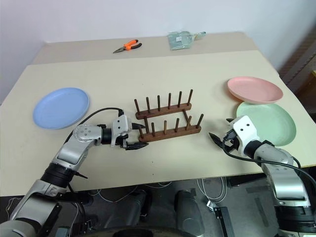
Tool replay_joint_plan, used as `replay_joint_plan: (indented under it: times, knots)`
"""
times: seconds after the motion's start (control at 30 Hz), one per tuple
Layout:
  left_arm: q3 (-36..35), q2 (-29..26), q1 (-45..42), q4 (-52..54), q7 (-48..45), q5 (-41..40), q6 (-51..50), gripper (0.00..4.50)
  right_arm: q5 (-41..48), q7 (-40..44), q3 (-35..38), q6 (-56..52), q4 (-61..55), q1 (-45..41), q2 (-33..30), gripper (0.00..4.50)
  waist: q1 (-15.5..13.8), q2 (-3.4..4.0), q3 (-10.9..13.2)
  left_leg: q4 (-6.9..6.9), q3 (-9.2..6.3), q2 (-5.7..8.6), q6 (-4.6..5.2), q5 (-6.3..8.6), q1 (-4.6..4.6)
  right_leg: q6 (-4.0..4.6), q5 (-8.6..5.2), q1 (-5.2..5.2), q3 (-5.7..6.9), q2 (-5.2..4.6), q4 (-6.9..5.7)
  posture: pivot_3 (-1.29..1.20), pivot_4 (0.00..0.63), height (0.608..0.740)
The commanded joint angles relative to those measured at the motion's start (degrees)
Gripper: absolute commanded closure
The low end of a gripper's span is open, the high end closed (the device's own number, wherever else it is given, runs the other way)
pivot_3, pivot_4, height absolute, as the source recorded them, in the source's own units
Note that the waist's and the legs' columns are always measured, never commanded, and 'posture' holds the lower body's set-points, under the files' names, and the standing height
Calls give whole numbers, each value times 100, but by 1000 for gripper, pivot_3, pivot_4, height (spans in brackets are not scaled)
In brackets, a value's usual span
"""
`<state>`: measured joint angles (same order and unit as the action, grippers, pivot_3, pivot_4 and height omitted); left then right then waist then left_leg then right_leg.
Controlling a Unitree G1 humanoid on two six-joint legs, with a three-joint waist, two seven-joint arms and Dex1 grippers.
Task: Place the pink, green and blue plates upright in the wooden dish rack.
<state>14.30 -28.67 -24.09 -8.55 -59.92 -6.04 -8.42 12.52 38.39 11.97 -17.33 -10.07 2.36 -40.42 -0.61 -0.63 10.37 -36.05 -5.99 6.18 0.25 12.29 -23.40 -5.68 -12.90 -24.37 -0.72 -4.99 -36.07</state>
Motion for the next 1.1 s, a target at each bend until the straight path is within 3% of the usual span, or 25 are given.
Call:
replay_joint_plan:
  times: [0.03, 0.07, 0.17, 0.3, 0.37, 0.4, 0.57, 0.7, 1.1]
  knots:
    - [-243, -379, 459, 291, 116, -17, -570, 316, 102, 220, 65, 11, -432, 118, -144, 255, 32, 5, -3, 2, 0, -1, 0, 0, 1, -2, 1, 0, -1, 0, 0, 0, 150, 729]
    - [-329, -507, 633, 501, 96, -105, -740, 307, 131, 298, 10, -21, -528, 170, -161, 534, 58, 8, -5, 4, 0, -2, 0, 0, 2, -2, 1, -1, -1, 1, -1, 0, 150, 729]
    - [-615, -909, 1320, 1348, 47, -490, -1311, 1266, 212, 537, -201, -200, -855, 302, -193, 1865, 143, 17, -10, 13, -1, -11, 0, 1, 4, 3, -2, -3, -1, 5, -1, 0, 150, 729]
    - [-695, -1274, 2009, 2415, -46, -995, -2026, 3124, 266, 719, -513, -360, -1126, 304, -158, 3858, 133, 27, -16, 13, 0, -11, 0, 2, 5, 11, -10, -3, -3, 2, 0, 0, 150, 729]
    - [-574, -1260, 2128, 2745, 35, -1088, -2225, 4107, 287, 738, -662, -406, -1221, 285, -90, 4500, 95, 31, -18, 10, 0, -8, 1, 3, 2, 12, -12, -1, -3, -1, 3, 0, 150, 729]
    - [-491, -1200, 2143, 2878, 111, -1108, -2329, 4456, 260, 712, -751, -403, -1228, 256, -43, 4500, 61, 31, -19, 8, 0, -7, 2, 4, 2, 11, -13, 3, -3, -4, 5, 0, 150, 729]
    - [12, -234, 1675, 2640, 1251, -571, -2535, 4456, -355, 334, -1310, -99, -784, -113, 210, 4500, -101, 35, -21, -5, 0, -2, 0, 9, 0, 10, -14, 20, 2, -10, 19, 0, 150, 729]
    - [-58, 361, 1516, 2263, 1900, -411, -2483, 4456, -790, -50, -1570, 66, -386, -521, 441, 4500, -164, 32, -23, -8, 1, 0, 1, 8, 0, 8, -12, 25, 5, -10, 25, 0, 150, 729]
    - [-388, 815, 726, 694, 3087, -10, -1830, 4456, -1528, -689, -1888, 487, 964, -1702, 984, 4500, -131, 28, -30, -10, 3, -2, 4, 3, 10, 1, -4, 20, 5, 0, 3, 0, 150, 729]
